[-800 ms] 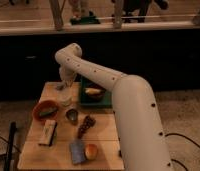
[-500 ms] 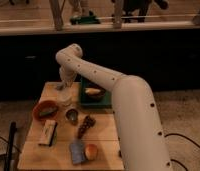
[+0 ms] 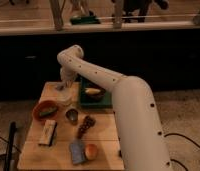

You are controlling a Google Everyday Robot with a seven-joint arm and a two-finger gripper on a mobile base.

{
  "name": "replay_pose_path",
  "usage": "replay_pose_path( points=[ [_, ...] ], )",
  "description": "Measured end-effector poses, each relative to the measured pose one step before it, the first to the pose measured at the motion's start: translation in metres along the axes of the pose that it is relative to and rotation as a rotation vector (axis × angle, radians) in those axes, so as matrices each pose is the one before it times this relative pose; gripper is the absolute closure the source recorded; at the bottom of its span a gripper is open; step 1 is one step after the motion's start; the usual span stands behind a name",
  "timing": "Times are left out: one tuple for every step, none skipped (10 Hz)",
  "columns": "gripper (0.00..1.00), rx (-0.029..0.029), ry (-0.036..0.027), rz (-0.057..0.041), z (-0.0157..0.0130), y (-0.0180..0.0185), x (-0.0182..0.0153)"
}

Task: Place towel in paper cup

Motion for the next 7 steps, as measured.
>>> replay_pose_path(
  points=[
    [1.00, 0.00104, -0.00478, 0.00004, 0.00059, 0.00139, -0.00004],
    [1.00, 0.00041, -0.00470, -0.00072, -0.00132, 0.00164, -0.00187],
    [1.00, -0.00077, -0.00852, -0.00320, -0.00162, 0.00368, -0.00640],
    [1.00, 0.00013, -0.00577, -0.00355, -0.00037, 0.00149, -0.00583],
    [1.00, -0.00051, -0.00716, -0.00471, -0.00081, 0.00232, -0.00644],
    [1.00, -0.00301, -0.00707, -0.00396, 0.00029, 0.00213, -0.00552],
    [1.00, -0.00553, -0.00741, -0.00541, 0.00012, 0.00096, -0.00571]
  ],
)
